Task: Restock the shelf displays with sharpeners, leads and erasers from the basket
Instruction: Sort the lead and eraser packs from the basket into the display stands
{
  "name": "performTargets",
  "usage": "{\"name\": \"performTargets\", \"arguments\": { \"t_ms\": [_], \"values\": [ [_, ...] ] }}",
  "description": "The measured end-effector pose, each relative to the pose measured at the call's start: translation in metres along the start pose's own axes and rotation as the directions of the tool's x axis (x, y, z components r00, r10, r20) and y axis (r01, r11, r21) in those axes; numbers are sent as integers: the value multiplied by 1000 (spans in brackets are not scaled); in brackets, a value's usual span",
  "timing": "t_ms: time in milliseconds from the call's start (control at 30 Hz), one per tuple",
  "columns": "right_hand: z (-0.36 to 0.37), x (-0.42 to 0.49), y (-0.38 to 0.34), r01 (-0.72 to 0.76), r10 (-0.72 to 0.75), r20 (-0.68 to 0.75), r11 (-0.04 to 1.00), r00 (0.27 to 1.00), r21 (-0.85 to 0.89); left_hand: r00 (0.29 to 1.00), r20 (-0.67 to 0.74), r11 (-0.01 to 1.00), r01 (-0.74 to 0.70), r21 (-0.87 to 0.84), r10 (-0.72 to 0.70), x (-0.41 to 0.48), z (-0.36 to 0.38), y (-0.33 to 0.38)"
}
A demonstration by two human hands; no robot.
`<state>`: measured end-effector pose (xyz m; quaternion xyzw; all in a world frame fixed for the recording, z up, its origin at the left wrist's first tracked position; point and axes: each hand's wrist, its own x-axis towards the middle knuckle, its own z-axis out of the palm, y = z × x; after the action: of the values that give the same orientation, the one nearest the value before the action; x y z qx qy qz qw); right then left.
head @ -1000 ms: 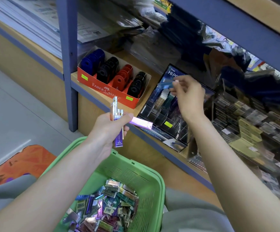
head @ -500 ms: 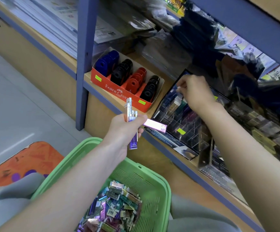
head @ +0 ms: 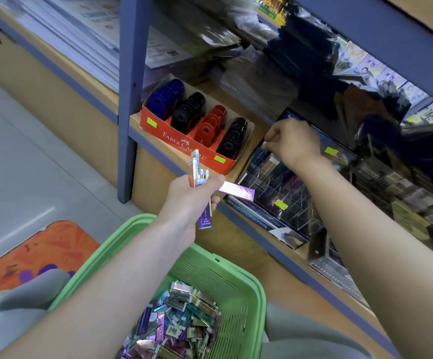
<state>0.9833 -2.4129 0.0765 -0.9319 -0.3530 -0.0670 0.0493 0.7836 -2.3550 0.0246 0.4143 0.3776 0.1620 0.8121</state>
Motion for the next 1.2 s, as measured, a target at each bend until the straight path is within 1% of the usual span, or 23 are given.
{"name": "performTargets", "arguments": {
  "t_ms": [67, 133, 200, 267, 333, 400, 500, 567, 667, 767, 833, 900, 1000, 1067, 1100, 1200],
  "values": [
    [1, -4, 1, 40, -40, -15, 999, 999, -28, 1000, -9, 1000, 3, -5, -3, 1, 1, -1],
    [1, -13, 0, 74, -76, -82, 997, 994, -30, 1000, -16, 1000, 7, -16, -8, 1, 2, -2],
    [-2, -29, -6, 118, -101, -171, 989, 980, 90, 1000, -19, 999, 12, -31, -13, 1, 2, -4],
    [-6, -54, -15, 165, -129, -170, 962, 977, 219, 1000, -28, 999, 14, -43, -15, 2, 1, -6],
    [-9, -80, -23, 219, -199, -103, 947, 974, 233, 999, -37, 999, 10, -48, -12, 3, 1, -7],
    [-8, -99, -27, 230, -237, -9, 932, 972, 282, 999, -40, 999, 0, -35, -1, 4, 2, -7],
    [-2, -113, -30, 145, -233, 125, 862, 964, 485, 999, -24, 1000, -23, 1, 23, 3, 2, -7],
    [1, -121, -32, 90, -233, 182, 816, 955, 570, 998, 9, 996, -60, 65, 60, 1, 2, -8],
    [1, -128, -31, 26, -228, 253, 789, 940, 614, 993, 81, 980, -99, 170, 86, -2, 3, -10],
    [-2, -135, -22, 5, -223, 302, 811, 927, 585, 989, 139, 970, -84, 228, 53, -6, 6, -12],
    [-4, -138, -11, -23, -171, 284, 820, 943, 572, 986, 164, 962, -76, 261, 33, -7, 7, -14],
    [-8, -139, 3, -85, -80, 241, 792, 967, 605, 984, 178, 960, -68, 272, 19, -8, 8, -15],
    [-19, -129, 26, -129, 86, 99, 749, 991, 649, 980, 199, 963, -60, 263, 6, -8, 10, -15],
    [-22, -116, 44, -138, 197, -12, 728, 980, 672, 976, 217, 961, -53, 270, -7, -8, 12, -16],
    [-21, -107, 54, -145, 242, -55, 734, 969, 663, 974, 226, 959, -48, 281, -18, -8, 12, -16],
    [-8, -86, 79, -168, 298, -137, 799, 945, 578, 970, 238, 955, -16, 297, -58, -9, 14, -18]
  ]
}}
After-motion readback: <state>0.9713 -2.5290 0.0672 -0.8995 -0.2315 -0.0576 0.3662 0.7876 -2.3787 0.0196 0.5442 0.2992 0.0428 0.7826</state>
